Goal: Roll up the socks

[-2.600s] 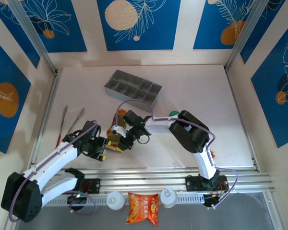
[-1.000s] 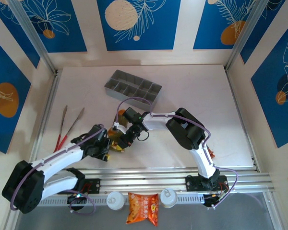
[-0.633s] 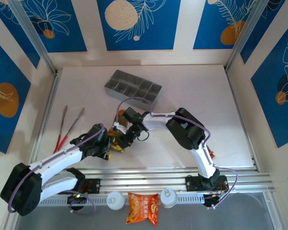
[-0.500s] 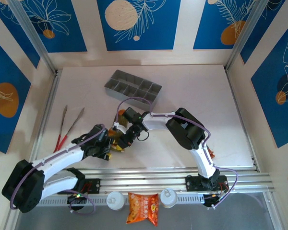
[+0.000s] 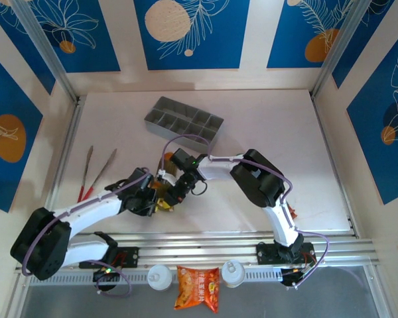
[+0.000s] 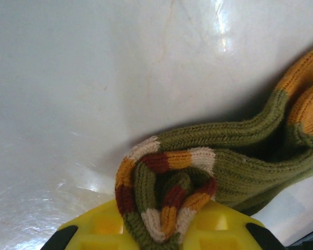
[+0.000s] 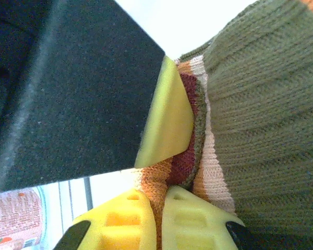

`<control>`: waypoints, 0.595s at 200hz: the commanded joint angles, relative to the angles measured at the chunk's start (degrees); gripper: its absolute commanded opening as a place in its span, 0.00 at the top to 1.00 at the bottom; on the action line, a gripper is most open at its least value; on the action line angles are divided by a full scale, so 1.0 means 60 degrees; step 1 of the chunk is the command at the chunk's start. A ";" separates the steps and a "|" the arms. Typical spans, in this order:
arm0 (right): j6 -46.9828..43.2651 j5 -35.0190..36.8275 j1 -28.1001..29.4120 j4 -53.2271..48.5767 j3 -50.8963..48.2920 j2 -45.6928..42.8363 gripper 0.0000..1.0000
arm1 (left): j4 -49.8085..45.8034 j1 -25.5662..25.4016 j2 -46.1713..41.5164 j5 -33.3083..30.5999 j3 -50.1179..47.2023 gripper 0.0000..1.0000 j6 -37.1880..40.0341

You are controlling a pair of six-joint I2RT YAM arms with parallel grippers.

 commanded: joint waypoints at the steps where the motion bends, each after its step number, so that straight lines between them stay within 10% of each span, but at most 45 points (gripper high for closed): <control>1: -0.0607 0.1516 0.0401 -0.0233 -0.0810 -0.0267 0.85 | -0.1712 -0.0095 0.0528 0.0549 -0.0350 1.00 -0.0640; 50: -0.2330 0.4349 0.0965 0.3982 -0.4179 -0.3383 0.46 | -0.2725 0.0063 0.1076 0.0921 -0.0004 1.00 -0.0807; 119: -0.5150 0.8401 0.2469 0.5881 -0.5330 -0.4183 0.38 | -0.3890 0.0456 0.1793 0.1026 0.0725 1.00 -0.0457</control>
